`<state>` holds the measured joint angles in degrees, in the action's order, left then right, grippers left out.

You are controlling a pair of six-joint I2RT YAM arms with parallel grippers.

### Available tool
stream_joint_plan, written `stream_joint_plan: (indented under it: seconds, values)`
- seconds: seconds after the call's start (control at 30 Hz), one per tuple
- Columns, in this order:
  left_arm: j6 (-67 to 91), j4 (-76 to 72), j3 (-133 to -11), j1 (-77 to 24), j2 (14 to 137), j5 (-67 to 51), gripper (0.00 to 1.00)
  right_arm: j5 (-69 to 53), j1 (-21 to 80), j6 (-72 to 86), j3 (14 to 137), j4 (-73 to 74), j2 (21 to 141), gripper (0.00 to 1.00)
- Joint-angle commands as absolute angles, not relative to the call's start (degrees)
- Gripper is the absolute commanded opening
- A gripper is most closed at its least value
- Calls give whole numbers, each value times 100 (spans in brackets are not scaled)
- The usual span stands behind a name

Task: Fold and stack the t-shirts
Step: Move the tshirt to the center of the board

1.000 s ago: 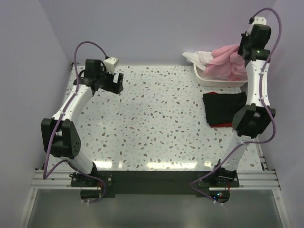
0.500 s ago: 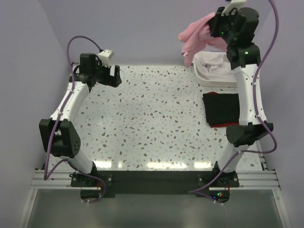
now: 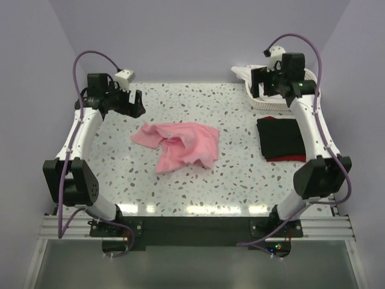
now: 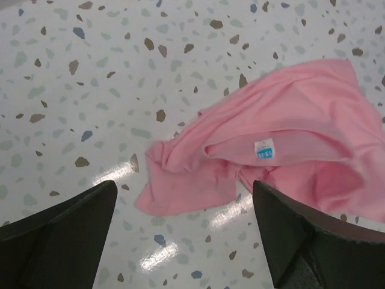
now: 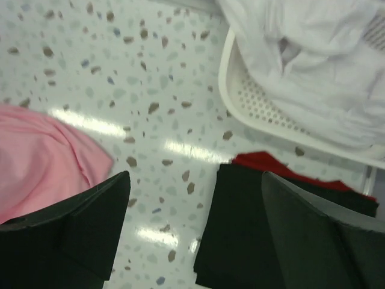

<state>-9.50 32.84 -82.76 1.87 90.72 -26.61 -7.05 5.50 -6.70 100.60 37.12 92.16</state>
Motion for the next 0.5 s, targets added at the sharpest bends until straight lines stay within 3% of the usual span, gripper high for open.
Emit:
stream_joint_plan:
  seconds: [0.0,0.27,0.47]
  values:
    - [-2099,3813,-7823,193,8596,-3111,100,-1455,571,-1124,10212,4947,9834,94]
    - [-3357,4482,-7252,141,8849,-2945,96,-2250,1818,-2012,9538,5827,10344,94]
    - [-3121,4596,-7487,70,9518,-3057,73,-2268,2522,-2495,9037,5669,10521,80]
